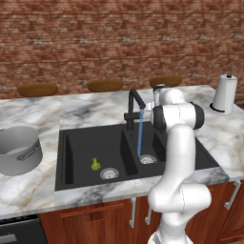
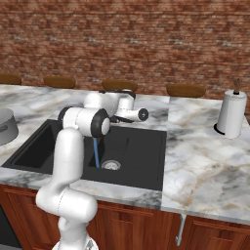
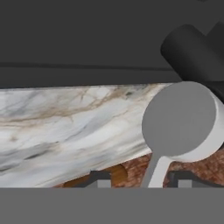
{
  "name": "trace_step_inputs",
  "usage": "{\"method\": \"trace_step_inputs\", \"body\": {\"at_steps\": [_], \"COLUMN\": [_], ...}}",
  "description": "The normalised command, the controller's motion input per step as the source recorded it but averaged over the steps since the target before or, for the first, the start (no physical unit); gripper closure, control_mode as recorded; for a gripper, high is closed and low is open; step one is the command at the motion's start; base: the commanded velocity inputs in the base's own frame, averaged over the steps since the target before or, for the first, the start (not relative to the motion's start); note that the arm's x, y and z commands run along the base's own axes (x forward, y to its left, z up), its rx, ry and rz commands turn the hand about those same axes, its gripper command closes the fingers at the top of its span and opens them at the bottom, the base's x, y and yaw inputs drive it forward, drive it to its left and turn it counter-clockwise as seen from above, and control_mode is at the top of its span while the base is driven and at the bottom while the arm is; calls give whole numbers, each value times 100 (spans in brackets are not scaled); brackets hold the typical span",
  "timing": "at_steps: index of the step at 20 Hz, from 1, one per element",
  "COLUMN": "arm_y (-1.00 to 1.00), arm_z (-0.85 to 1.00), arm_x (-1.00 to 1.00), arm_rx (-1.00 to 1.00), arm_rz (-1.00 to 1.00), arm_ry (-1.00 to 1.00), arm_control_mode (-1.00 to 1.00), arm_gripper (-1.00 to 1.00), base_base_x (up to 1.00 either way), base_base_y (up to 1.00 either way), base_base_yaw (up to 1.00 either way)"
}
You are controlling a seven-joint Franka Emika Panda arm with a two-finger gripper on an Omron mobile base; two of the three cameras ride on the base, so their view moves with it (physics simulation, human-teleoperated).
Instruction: Dump the broccoli from the pot into the sink. Then turn on the water and wash the broccoli. Then turn off the water and put the broccoli back in the pot.
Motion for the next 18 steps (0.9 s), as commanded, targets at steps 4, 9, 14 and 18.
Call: {"method": "trace_step_inputs", "body": {"at_steps": [4,9,14,18], "arm_y": [-11,0,0,0], "arm_z": [-2,0,0,0], "arm_x": [0,0,0,0], "arm_rx": [0,0,0,0], "arm_rz": [0,0,0,0], "arm_ry": [2,0,0,0], "arm_control_mode": [-100,-100,-100,-100], "arm_gripper": [100,100,100,100], "base_base_x": [0,0,0,0], "base_base_y": [0,0,0,0], "base_base_yaw": [0,0,0,0]}}
